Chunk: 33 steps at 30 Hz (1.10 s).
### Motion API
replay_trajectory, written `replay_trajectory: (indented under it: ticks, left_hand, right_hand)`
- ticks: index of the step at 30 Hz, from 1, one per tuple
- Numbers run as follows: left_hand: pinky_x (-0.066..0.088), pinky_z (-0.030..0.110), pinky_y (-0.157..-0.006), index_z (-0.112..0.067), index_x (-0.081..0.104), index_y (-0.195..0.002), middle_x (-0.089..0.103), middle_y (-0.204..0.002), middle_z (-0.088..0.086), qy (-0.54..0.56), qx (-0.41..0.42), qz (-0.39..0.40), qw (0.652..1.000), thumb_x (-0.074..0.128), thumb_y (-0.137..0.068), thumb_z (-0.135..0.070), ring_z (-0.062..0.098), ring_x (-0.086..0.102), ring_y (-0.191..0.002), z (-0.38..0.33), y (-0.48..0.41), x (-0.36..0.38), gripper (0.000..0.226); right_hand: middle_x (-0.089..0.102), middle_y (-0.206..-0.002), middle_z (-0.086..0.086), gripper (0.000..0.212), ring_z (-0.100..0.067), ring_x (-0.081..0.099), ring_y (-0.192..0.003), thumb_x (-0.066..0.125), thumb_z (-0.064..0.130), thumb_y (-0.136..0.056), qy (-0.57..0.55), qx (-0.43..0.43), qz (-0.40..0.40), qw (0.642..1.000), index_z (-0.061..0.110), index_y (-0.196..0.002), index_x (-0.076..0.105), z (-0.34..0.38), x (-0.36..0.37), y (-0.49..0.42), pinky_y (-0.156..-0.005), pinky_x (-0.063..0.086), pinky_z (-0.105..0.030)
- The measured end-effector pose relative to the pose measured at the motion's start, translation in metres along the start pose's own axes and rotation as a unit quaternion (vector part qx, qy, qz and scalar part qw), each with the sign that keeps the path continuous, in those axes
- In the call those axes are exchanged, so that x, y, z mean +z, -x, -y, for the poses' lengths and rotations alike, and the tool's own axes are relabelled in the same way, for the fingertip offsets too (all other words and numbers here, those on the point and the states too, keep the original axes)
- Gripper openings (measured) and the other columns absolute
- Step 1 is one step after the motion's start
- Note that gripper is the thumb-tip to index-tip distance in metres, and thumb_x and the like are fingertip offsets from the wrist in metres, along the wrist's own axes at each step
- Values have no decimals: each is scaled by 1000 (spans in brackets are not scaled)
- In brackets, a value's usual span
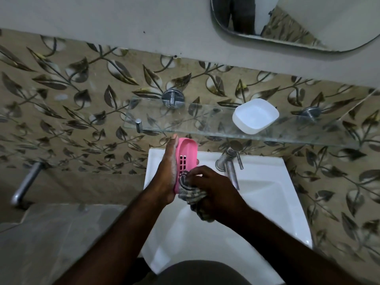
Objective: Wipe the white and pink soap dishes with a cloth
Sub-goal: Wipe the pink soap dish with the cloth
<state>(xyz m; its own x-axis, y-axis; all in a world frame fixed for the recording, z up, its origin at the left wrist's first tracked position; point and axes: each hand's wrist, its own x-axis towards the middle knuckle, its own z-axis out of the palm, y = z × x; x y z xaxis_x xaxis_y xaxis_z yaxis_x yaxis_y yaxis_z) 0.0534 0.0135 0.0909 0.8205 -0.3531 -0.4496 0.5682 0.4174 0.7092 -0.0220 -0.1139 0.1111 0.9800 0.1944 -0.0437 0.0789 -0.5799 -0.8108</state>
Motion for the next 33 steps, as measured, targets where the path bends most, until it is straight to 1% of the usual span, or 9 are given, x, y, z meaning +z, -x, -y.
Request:
replay_trajectory:
  ticks: [3, 8, 10, 15, 18, 22, 24, 30, 33]
  left_hand:
    - [60, 38, -58, -7, 75, -85, 73, -74, 13, 34, -35, 8, 999, 53, -74, -75, 26, 73, -67, 7, 7, 10, 71]
    - [51, 52, -95, -13, 68, -114, 70, -113, 19, 0, 27, -11, 1000, 55, -66, -73, 36, 66, -107, 10, 17, 27, 78]
    - [50, 52, -94, -10, 67, -117, 69, -114, 22, -6, 44, -32, 999, 55, -59, -77, 38, 65, -107, 5, 17, 26, 89]
    - [48, 59, -97, -4, 66, -114, 67, -108, 27, 4, 47, -58, 997, 62, -59, -75, 41, 66, -99, 3, 11, 16, 89]
    - [47, 58, -100, -6, 69, -109, 67, -113, 30, 10, 37, -61, 997, 72, -55, -77, 42, 65, -106, 8, 10, 19, 90]
    - [48, 53, -97, -10, 74, -96, 68, -100, 25, -1, 69, -82, 994, 66, -53, -77, 34, 67, -87, 6, 2, 19, 81]
    - [50, 51, -93, -15, 77, -85, 69, -97, 23, 3, 82, -78, 994, 65, -58, -75, 31, 67, -82, 3, 2, 19, 66]
    - [50, 45, -98, -12, 69, -116, 71, -114, 18, -53, 81, 9, 995, 52, -72, -76, 32, 67, -109, 17, 14, 28, 79]
    - [48, 51, -100, -1, 65, -118, 70, -106, 23, -26, 73, -29, 997, 54, -68, -79, 35, 68, -99, 6, 13, 23, 93]
  right_hand:
    - [68, -102, -6, 40, -25, 65, -81, 60, 25, -70, 260, -189, -122, 939, 14, -106, 71, 4, -12, -13, -61, 52, -28]
    - [67, -101, -6, 40, -17, 64, -81, 71, 4, -64, 195, -103, -240, 945, 11, -103, 72, 15, -23, -32, -66, 47, -17]
    - [64, -95, -2, 34, -6, 57, -74, 66, 8, -66, 159, -82, -227, 957, 13, -100, 71, 18, -19, -30, -65, 36, -2]
    - [56, -55, -8, 2, -18, 51, -44, 59, 8, -86, 0, -5, -95, 995, 6, -87, 60, 18, -6, -8, -46, 42, -29]
    - [67, -64, -1, 10, -14, 64, -59, 69, 8, -82, -26, 20, -87, 996, 15, -76, 65, 17, -22, -14, -57, 50, -27]
    - [67, -78, -15, 9, -36, 67, -75, 67, 8, -85, -104, 60, -75, 990, 10, -81, 60, 18, -16, -8, -70, 56, -49]
    - [66, -78, -11, 7, -32, 65, -75, 65, 6, -86, -78, 41, -80, 993, 9, -84, 60, 19, -9, -4, -72, 54, -52]
    - [74, -84, 1, 11, -12, 71, -78, 70, 9, -85, -165, 24, -222, 961, 16, -94, 70, 27, -19, -25, -71, 56, -26]
    - [70, -74, 7, 14, -9, 68, -71, 68, 13, -85, -100, 33, -136, 985, 26, -81, 67, 26, -12, -19, -67, 54, -26]
